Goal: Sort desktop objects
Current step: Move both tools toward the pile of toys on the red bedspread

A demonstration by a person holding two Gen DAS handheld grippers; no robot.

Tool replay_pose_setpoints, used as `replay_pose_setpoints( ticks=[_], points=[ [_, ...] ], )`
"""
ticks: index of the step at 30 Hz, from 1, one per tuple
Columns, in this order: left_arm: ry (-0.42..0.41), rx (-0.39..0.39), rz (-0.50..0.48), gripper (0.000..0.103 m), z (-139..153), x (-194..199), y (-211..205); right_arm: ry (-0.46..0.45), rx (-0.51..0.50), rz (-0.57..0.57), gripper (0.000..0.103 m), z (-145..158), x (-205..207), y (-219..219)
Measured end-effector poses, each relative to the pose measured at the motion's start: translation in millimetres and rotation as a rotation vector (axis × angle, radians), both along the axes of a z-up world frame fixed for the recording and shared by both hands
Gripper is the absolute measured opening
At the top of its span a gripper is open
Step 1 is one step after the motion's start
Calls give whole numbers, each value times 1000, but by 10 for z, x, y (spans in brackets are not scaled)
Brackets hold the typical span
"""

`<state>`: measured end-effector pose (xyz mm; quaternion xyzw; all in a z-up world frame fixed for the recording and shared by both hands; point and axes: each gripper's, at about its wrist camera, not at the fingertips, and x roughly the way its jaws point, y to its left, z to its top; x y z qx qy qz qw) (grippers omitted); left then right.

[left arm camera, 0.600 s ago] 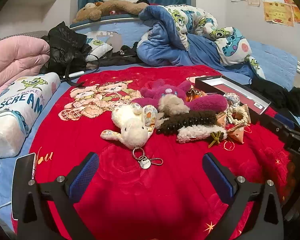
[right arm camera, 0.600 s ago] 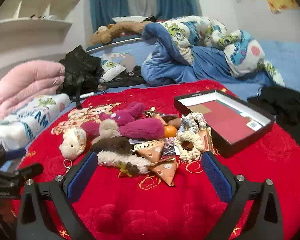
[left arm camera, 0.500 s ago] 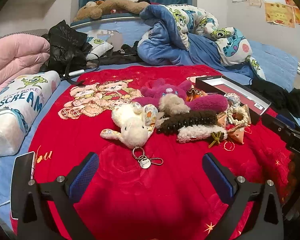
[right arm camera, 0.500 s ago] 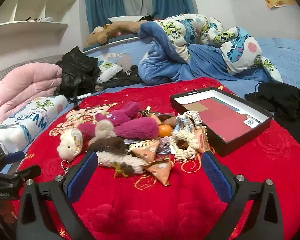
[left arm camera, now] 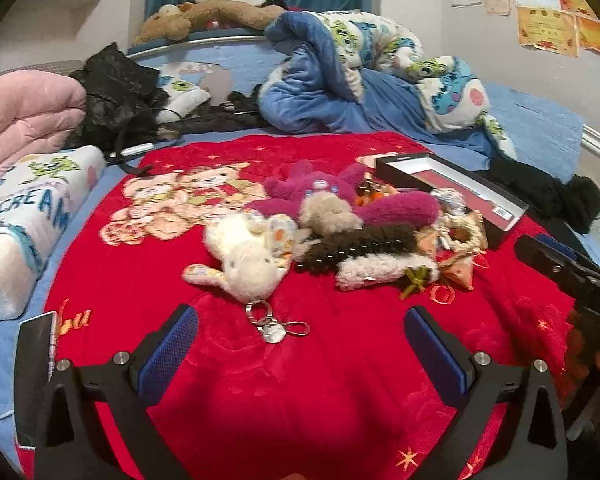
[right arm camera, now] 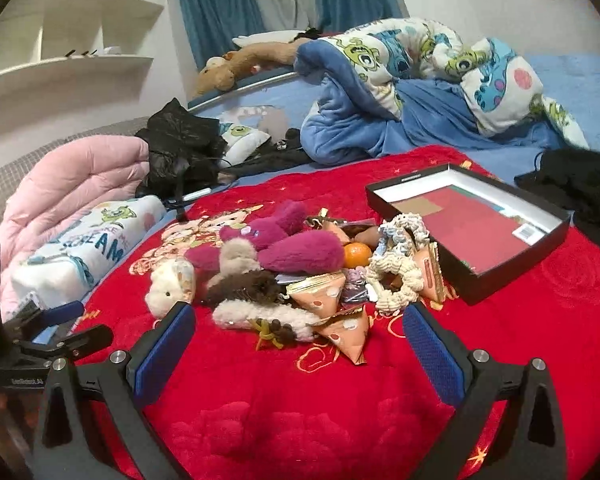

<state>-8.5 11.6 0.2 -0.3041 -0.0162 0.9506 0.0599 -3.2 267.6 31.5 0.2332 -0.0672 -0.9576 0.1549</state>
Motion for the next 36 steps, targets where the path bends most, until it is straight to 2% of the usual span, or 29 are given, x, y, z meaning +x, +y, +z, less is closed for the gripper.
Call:
replay_pose_setpoints(
  ticks=[3,6,11,15,18,23,25,30,34,36],
  points=[
    [-15,45,-10,103,-7,-21,-12,5,27,-22,103,12,15,-31],
    [-31,74,-15,103,-24,-50,-15,-12,4,-19,103,3,-11,24],
    [-59,86,14,103,-59,-109,-37,-14,-8,-30,103,-3,-15,97],
    [-83,110,-8,103,-95,-150,-47,-1,-5,-31,103,16,15,116],
    [-86,105,-4,103,-113,-165,-27,2,0,-36,103,24,25,129],
    [-83,51,43,103,-135,-179,2,3,4,-37,103,30,28,143],
    [-84,44,29,103,-149,-199,7,-3,1,-37,103,43,27,145],
    [-95,71,-5,103,-173,-230,56,-17,-78,-34,103,158,33,164],
    [-99,88,5,103,-186,-258,53,-26,9,-48,103,104,-12,109],
    [-106,89,7,103,-204,-286,57,-20,13,-35,103,71,-31,103]
  ],
)
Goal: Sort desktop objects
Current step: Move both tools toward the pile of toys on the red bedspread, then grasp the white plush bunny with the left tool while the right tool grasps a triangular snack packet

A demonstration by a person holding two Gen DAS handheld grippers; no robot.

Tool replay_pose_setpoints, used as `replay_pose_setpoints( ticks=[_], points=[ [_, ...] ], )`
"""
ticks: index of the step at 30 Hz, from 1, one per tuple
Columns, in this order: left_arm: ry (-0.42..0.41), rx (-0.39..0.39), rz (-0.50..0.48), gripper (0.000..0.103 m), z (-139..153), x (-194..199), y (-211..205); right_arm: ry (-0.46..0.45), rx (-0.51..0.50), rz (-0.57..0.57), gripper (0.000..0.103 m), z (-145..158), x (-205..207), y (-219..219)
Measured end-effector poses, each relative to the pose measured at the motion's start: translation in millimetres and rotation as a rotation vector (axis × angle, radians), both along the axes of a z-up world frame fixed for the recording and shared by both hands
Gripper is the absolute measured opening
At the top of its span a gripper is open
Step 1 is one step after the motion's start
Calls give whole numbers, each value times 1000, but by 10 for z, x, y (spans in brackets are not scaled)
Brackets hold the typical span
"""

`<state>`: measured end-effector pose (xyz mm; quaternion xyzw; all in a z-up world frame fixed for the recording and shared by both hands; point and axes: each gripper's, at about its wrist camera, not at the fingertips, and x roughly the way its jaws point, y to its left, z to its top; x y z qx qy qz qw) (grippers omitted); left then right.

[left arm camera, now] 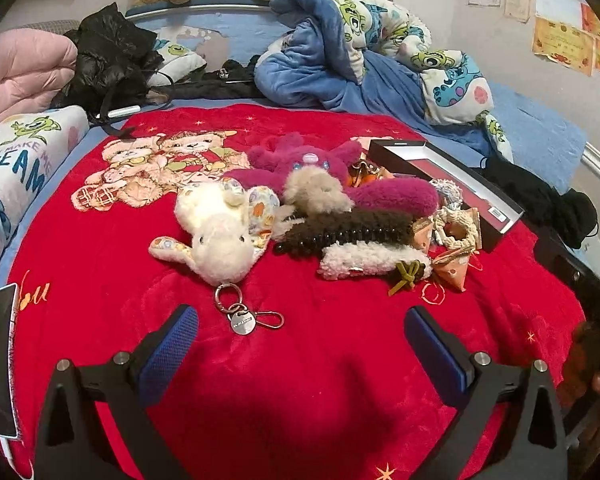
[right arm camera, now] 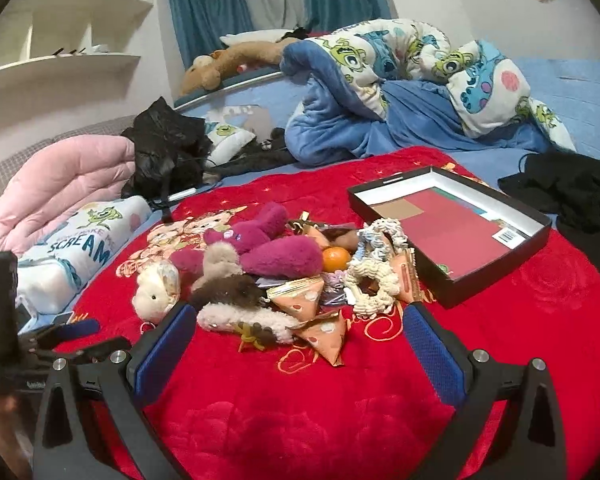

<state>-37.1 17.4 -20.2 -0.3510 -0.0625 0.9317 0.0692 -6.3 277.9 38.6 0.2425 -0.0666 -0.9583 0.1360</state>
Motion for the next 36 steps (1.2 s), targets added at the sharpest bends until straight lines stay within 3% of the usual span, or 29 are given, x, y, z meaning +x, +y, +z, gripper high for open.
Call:
replay_pose_setpoints(
  ticks=[8,17,24,29,36],
  points=[
    [6,-40,64,103,-15,-140,-12,5,-13,43,103,-57,-80,-58],
    [-18,-66,81,103,-87,-300,-55,-58,-43,89,103,-192,-213,-115],
    [-39,-96,71,103,-167,-432,-36,-101,-53,137,92,-271,-304,-172],
    [-36,-144,49,103,-198,-619,-17,-143,-50,151,91,-368,-419,-207],
    [-94,-122,90,103,-312,-1016,-253,-232,-106,136,79,-537,-615,-149]
  ],
)
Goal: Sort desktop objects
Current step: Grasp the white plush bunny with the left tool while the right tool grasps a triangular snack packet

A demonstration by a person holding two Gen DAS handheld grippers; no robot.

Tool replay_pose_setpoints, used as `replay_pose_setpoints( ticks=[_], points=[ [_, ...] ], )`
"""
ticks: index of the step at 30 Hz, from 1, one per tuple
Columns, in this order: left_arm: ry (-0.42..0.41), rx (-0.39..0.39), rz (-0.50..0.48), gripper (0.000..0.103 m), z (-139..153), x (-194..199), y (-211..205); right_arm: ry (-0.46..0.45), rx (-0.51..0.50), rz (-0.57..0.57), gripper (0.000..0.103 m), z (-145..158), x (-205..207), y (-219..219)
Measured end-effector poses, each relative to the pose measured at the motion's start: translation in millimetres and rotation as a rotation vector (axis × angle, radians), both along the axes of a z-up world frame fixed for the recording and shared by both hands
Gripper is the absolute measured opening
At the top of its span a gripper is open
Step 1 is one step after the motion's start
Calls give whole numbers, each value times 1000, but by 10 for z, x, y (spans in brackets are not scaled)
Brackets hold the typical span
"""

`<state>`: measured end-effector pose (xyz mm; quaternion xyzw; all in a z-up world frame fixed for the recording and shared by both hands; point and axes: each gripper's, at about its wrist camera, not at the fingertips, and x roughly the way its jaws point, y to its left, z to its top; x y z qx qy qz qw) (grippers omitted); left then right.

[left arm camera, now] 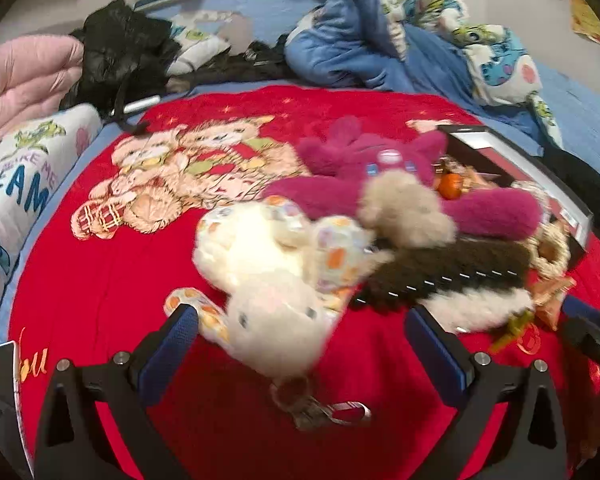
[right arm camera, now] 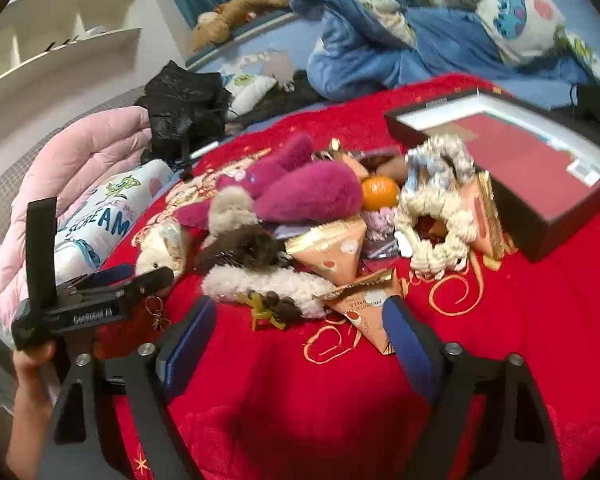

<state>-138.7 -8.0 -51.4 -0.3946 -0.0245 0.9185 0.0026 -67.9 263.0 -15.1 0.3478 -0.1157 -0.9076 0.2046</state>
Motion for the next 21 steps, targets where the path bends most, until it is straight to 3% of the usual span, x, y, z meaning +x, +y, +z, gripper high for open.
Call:
replay_pose_setpoints(
  ticks=[9,15,21],
  points=[
    [-43,-54,2,103,-245,-249,-56,-52,27,-25,76,-105,-98,-10],
    [-54,-21,-3,103,-312,-292,-106,-114,-54,-77,75,-231,-206,177],
    [-57,-20,-4,103,-343,-312,-113,-116,-59,-80,77,-243,-227,165]
  ],
)
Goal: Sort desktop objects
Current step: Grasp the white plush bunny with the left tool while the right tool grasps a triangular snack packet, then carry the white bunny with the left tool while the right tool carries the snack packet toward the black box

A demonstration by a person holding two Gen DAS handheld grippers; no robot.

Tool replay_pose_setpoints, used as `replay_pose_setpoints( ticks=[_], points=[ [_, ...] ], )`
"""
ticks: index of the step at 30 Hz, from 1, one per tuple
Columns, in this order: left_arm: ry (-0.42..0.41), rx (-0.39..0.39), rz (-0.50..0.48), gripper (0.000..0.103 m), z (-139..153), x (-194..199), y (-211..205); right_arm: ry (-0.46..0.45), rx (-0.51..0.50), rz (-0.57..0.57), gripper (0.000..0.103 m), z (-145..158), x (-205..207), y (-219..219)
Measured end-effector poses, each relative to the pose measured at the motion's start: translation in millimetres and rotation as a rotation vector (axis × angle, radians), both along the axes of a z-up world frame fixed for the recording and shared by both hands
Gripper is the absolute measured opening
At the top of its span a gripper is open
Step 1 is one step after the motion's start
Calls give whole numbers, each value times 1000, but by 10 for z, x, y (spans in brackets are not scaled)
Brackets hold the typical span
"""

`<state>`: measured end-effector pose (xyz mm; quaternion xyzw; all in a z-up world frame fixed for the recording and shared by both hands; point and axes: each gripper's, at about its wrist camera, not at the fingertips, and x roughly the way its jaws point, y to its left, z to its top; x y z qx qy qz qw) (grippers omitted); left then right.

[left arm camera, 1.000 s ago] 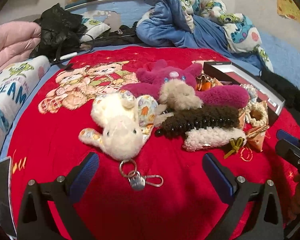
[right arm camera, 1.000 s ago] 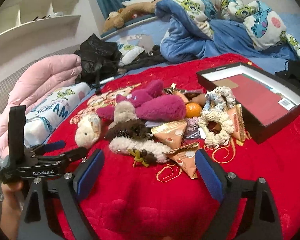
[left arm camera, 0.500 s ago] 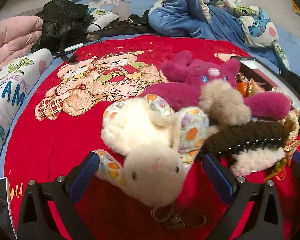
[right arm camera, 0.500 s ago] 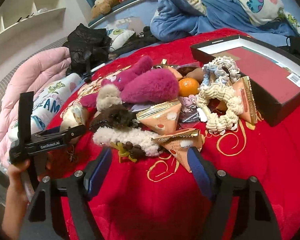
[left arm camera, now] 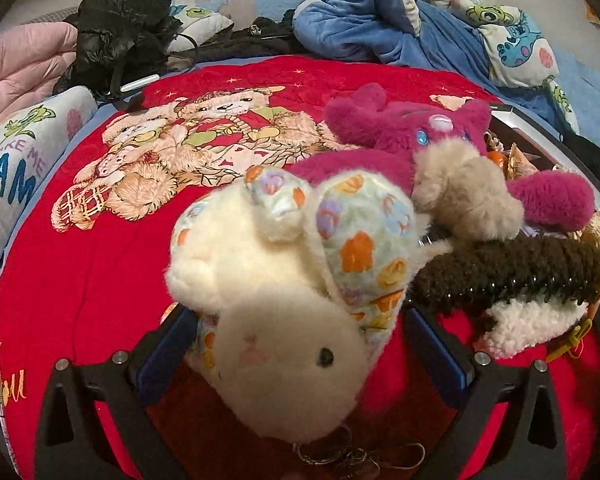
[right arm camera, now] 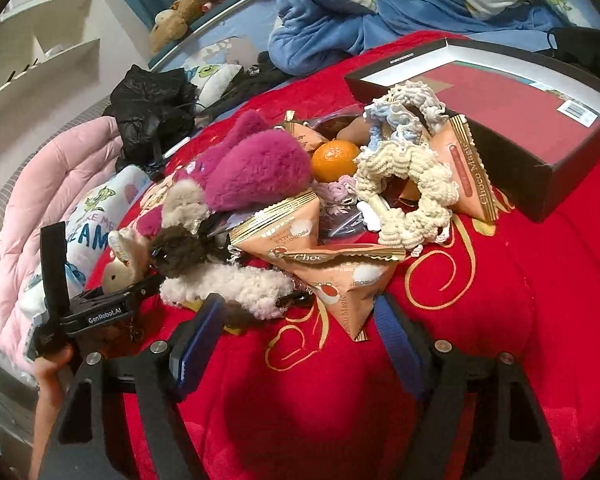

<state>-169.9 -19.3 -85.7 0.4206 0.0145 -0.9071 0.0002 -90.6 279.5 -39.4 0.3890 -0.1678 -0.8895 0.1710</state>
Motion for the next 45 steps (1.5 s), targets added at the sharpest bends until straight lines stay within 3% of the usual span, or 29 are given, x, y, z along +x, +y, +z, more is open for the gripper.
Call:
replay_pose_setpoints(
  ticks=[5,7,9,12,17,19,21,23,26,45],
  points=[
    [5,2,-1,102,8,0,3,1,13,-10,78,8,-20,-28],
    [11,1,-5,95,12,13,10,7,22,-12,78,20,-20,-51],
    [19,-6,5,78,18,31,6,6,18,-13,74,19,-38,-58],
    [31,11,-2,63,36,64,-12,-21,20,-33,73,8,-82,-62],
    [43,29,-10,50,57,110,-9,-24,38,-66,68,14,-84,-83],
    [49,35,-8,49,68,127,-14,-24,51,-96,56,15,-81,-70],
    [52,47,-6,47,82,149,-30,-35,42,-130,35,-3,-74,-3],
    [56,60,-3,45,91,172,-48,-53,29,-165,25,-19,-77,70],
    [62,64,-1,43,106,214,-49,-55,0,-169,23,-30,-70,121],
    [122,108,-42,43,324,632,-31,87,136,-137,16,233,133,-126]
  ],
)
